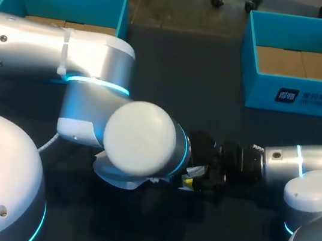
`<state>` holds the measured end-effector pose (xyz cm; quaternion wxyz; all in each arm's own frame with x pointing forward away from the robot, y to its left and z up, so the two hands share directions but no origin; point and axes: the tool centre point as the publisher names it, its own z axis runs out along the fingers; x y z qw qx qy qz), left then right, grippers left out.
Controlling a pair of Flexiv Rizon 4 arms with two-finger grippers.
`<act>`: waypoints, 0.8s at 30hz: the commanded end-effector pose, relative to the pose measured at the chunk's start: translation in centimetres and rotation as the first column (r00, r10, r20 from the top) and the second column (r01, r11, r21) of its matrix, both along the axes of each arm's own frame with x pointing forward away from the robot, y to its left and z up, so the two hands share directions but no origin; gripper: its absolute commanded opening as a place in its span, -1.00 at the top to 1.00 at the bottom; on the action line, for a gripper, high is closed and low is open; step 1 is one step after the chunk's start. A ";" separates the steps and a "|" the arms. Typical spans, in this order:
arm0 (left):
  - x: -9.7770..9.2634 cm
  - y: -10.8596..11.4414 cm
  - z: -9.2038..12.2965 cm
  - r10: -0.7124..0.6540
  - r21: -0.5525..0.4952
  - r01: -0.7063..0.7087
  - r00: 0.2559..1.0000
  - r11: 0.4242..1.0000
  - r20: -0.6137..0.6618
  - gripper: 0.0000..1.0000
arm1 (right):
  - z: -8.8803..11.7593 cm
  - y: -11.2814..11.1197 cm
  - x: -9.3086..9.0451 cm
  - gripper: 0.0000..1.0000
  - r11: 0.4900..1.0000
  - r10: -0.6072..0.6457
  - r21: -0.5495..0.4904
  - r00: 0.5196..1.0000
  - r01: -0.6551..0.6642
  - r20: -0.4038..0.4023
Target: Take the shoe out of the shoebox, open the shoe tongue, remove and reinsert the insole, then place the shoe into the shoebox
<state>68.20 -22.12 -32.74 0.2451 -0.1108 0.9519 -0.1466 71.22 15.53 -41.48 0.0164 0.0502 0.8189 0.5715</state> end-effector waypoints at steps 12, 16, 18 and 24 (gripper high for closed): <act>0.9 -1.3 -1.2 0.062 -0.012 -0.061 0.995 0.998 0.083 0.02 | 0.1 0.1 0.0 1.00 1.000 0.000 -0.004 1.000 0.000 -0.001; 1.3 -1.1 -1.3 0.061 -0.015 -0.060 0.993 0.998 0.099 0.04 | 0.1 0.1 0.0 1.00 1.000 0.000 -0.004 1.000 0.000 -0.001; 1.5 -1.1 -1.4 0.063 -0.020 -0.061 0.992 0.998 0.111 0.05 | 0.1 0.1 0.0 1.00 1.000 0.000 -0.004 1.000 0.000 -0.001; 2.6 -0.8 -1.5 0.058 -0.026 -0.055 0.992 0.998 0.113 0.06 | 0.1 0.1 0.0 1.00 1.000 0.000 -0.004 1.000 0.000 -0.001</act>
